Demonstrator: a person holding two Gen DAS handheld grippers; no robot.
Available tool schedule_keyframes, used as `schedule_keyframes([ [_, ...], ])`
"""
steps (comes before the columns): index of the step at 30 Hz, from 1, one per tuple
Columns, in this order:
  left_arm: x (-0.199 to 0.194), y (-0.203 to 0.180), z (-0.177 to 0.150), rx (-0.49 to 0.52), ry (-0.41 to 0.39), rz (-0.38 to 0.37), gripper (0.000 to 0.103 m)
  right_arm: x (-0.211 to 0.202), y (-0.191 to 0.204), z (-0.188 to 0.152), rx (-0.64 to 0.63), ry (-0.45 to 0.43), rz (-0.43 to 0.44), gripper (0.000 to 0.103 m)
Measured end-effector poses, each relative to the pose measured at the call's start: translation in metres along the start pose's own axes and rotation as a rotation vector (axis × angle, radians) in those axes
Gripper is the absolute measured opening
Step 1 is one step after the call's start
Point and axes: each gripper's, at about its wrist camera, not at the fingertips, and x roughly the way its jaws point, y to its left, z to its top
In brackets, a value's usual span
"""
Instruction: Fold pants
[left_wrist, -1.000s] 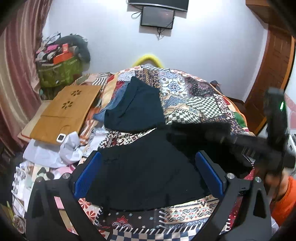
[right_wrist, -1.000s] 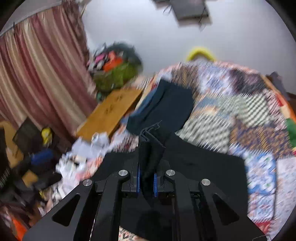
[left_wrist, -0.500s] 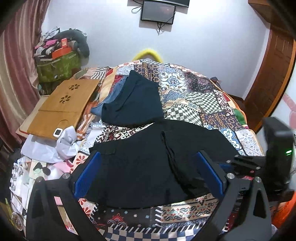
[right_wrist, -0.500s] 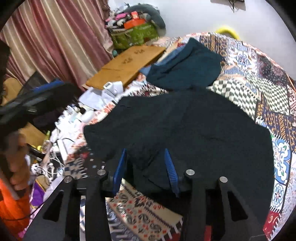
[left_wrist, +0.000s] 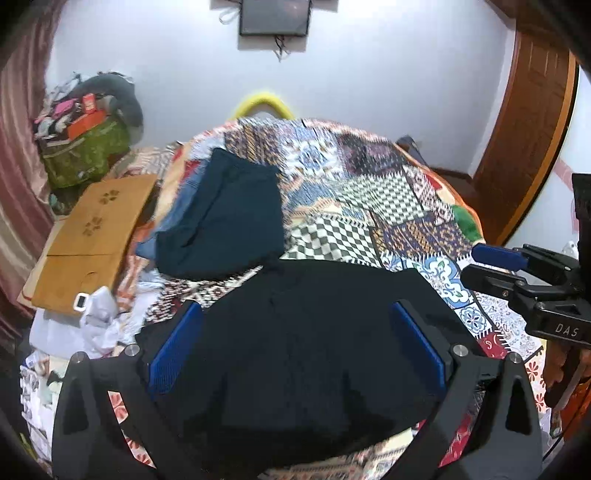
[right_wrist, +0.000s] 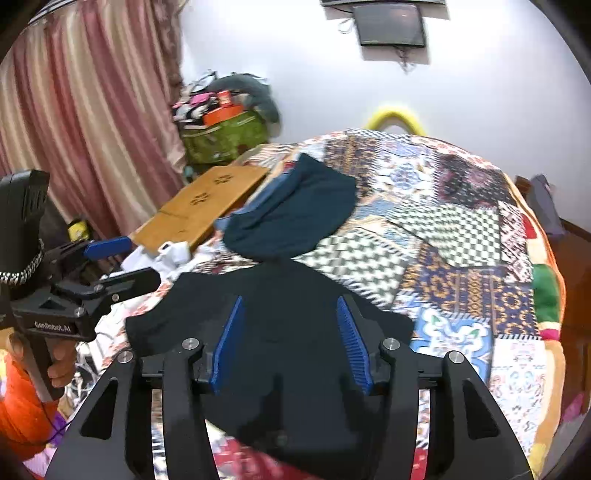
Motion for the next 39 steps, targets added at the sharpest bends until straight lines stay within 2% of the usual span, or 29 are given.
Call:
schedule_keyframes([
  [6, 0.061, -0.020, 0.004, 0.041, 0.146, -0.022, 0.102, 0.036, -0.030, -0.009, 0.050, 0.088, -0.005, 0.048],
  [8, 0.082, -0.027, 0.002, 0.067, 0.195, -0.003, 0.102, 0.057, -0.042, -0.023, 0.087, 0.160, 0.014, 0.048],
  [12, 0.114, -0.031, -0.013, 0.110, 0.291, 0.030, 0.102, 0.081, -0.050, -0.042, 0.099, 0.246, 0.032, 0.048],
  [15, 0.128, -0.026, -0.028, 0.131, 0.352, 0.030, 0.103, 0.082, -0.053, -0.052, 0.086, 0.269, 0.035, 0.048],
  [16, 0.128, -0.023, -0.030, 0.120, 0.355, 0.014, 0.103, 0.080, -0.051, -0.062, 0.057, 0.282, 0.030, 0.048],
  [20, 0.122, -0.017, -0.035, 0.106, 0.356, -0.003, 0.103, 0.065, -0.057, -0.073, 0.070, 0.271, 0.034, 0.049],
  [27, 0.095, -0.017, -0.047, 0.144, 0.291, 0.063, 0.103, 0.040, -0.059, -0.089, 0.084, 0.247, -0.023, 0.052],
  [33, 0.074, -0.009, -0.057, 0.131, 0.251, 0.081, 0.103, 0.022, -0.064, -0.106, 0.119, 0.237, -0.051, 0.053],
  [39, 0.050, 0.004, -0.064, 0.110, 0.202, 0.144, 0.103, 0.013, -0.061, -0.105, 0.119, 0.228, -0.089, 0.053],
])
